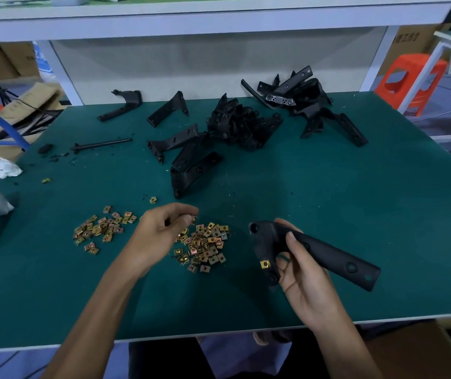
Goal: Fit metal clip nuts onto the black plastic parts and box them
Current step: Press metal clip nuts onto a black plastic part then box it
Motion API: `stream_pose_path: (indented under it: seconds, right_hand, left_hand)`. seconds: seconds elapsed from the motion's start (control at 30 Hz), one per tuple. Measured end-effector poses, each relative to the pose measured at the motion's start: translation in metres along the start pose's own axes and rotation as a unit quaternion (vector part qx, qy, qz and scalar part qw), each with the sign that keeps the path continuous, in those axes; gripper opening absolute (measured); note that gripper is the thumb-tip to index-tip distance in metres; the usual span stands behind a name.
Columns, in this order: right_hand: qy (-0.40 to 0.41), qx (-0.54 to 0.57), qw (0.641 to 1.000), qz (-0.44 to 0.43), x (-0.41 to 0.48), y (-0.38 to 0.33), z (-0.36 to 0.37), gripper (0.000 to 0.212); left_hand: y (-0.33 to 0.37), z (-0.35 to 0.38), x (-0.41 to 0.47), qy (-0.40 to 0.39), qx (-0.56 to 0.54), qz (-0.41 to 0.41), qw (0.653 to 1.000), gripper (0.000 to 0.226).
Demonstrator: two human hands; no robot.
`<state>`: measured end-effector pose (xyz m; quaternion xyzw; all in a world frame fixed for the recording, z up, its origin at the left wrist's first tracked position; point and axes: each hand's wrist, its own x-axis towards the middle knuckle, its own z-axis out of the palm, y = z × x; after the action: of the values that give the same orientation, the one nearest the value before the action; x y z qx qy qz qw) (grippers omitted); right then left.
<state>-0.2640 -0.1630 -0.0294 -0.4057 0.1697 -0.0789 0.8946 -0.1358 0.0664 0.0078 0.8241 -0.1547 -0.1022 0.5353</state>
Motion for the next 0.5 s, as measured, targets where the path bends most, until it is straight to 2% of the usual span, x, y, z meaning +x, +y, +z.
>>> stream_pose_path:
  seconds: [0.1, 0.17, 0.23, 0.3, 0.43, 0.5]
  right_hand:
    - [0.006, -0.017, 1.000, -0.005, -0.001, -0.002, 0.001, 0.031]
    - [-0.016, -0.013, 1.000, -0.017, 0.000, -0.009, 0.004, 0.020]
    - [-0.046, -0.015, 0.998, -0.030, 0.004, -0.019, 0.014, 0.028]
    - [-0.063, -0.116, 0.990, -0.055, 0.011, -0.025, 0.034, 0.042]
    - [-0.130, -0.289, 0.938, -0.140, 0.019, -0.025, 0.074, 0.021]
    - [-0.143, -0.317, 0.921, -0.173, 0.021, -0.020, 0.081, 0.023]
  left_hand:
    - [0.005, 0.003, -0.002, 0.020, -0.030, 0.000, 0.999, 0.018]
    - [0.012, 0.004, -0.005, 0.028, -0.057, 0.005, 0.998, 0.018]
    - [0.022, 0.006, -0.008, 0.024, -0.075, 0.014, 0.997, 0.018]
    - [0.034, 0.009, -0.011, 0.015, -0.079, 0.030, 0.996, 0.019]
    - [0.054, 0.020, -0.013, 0.010, -0.125, 0.061, 0.990, 0.020]
    - [0.059, 0.022, -0.012, 0.022, -0.145, 0.064, 0.987, 0.020]
